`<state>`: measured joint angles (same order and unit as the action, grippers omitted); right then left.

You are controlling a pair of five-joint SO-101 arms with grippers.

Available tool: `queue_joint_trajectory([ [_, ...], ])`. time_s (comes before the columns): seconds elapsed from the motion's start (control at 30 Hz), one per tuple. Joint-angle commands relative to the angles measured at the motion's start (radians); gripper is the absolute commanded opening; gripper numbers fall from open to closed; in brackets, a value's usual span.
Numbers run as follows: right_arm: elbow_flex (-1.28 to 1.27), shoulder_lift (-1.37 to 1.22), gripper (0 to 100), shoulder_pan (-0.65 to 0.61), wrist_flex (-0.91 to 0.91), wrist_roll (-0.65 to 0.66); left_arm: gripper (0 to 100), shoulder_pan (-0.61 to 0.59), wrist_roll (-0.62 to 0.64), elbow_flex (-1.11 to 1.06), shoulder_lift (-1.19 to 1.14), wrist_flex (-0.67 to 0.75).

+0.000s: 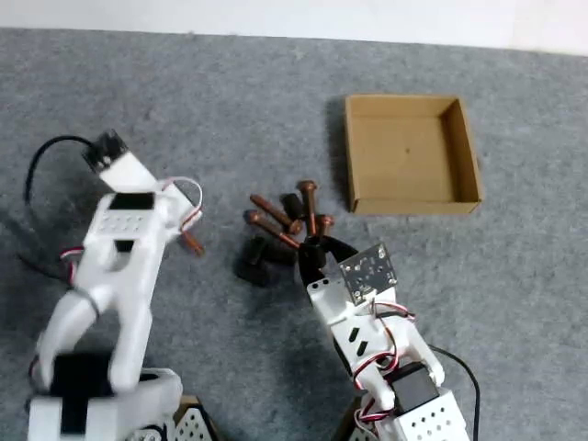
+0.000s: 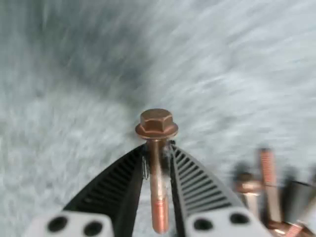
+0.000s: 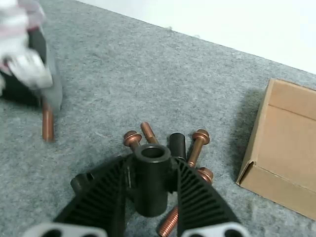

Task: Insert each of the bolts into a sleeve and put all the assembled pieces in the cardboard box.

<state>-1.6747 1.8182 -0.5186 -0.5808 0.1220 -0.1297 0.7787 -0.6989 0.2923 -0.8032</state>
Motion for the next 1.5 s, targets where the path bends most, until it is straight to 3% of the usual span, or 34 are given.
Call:
queue_joint_trajectory([
  [0.0, -0.114, 0.022, 0.4, 0.012, 0.024, 0.011, 0, 0.008, -0.1, -0.036, 0.289, -0.002],
  [0.27, -0.114, 0.022, 0.4, 0.012, 0.025, 0.011, 0, 0.008, -0.241, -0.309, 0.872, -0.002],
  [0.6, -0.114, 0.022, 0.4, 0.01, 0.025, 0.011, 1, 0.015, -0.319, -0.662, 1.549, 0.002],
  [0.73, -0.114, 0.022, 0.4, 0.01, 0.025, 0.009, 1, 0.018, -0.325, -0.702, 1.506, 0.005],
  [0.87, -0.114, 0.022, 0.4, 0.007, 0.025, 0.009, 1, 0.113, -0.324, -0.716, 1.509, 0.048],
  [1.03, -0.113, 0.022, 0.4, 0.005, 0.025, 0.011, 1, 0.305, -0.315, -0.723, 1.526, 0.193],
  [1.2, -0.113, 0.022, 0.4, 0.004, 0.038, 0.009, 1, 0.427, -0.21, -0.817, 1.526, 0.402],
  [1.33, -0.116, 0.022, 0.4, -0.091, 0.102, 0.011, 1, 0.456, -0.207, -0.9, 1.526, 0.499],
  [1.47, -0.119, 0.022, 0.4, -0.143, 0.147, 0.012, 1, 0.458, -0.206, -0.943, 1.526, 0.509],
])
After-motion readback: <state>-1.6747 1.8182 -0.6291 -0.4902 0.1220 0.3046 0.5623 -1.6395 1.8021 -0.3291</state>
